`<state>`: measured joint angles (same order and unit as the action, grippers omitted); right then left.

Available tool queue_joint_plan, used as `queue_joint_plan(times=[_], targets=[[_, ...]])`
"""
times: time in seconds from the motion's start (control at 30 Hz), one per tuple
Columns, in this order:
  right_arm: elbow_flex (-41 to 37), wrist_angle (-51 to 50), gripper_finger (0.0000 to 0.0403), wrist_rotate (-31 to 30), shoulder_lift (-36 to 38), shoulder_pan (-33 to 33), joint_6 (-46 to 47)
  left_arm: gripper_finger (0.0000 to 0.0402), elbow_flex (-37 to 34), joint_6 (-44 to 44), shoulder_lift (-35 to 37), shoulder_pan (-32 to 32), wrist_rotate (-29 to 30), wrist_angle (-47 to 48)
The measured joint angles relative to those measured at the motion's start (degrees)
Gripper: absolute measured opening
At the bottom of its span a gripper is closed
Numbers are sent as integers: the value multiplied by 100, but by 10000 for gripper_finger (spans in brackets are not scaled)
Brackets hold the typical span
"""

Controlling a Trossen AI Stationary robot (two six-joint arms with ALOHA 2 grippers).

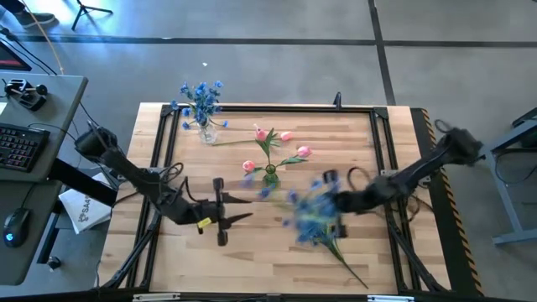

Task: Sort flowers into vase by color
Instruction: Put the blue flowers into the transparent vase

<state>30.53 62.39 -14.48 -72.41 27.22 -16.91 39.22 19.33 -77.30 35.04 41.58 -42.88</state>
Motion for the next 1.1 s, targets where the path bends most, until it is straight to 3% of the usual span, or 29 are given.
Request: queue_joint_plan(times=[0.17, 0.4, 0.67, 1.1], targets=[[837, -8, 1, -2, -1193, -7, -34, 131, 170, 382, -463, -144, -311, -362], [1588, -106, 0, -4, -2125, -22, -168, 159, 596, 636, -941, -288, -704, -365], [1855, -382, 0, -101, -2392, -47, -268, 204, 818, 473, -1057, -414, -1167, -393], [1855, -562, 0, -432, -2362, 13, -402, 200, 817, 331, -1055, -432, -1245, -219]])
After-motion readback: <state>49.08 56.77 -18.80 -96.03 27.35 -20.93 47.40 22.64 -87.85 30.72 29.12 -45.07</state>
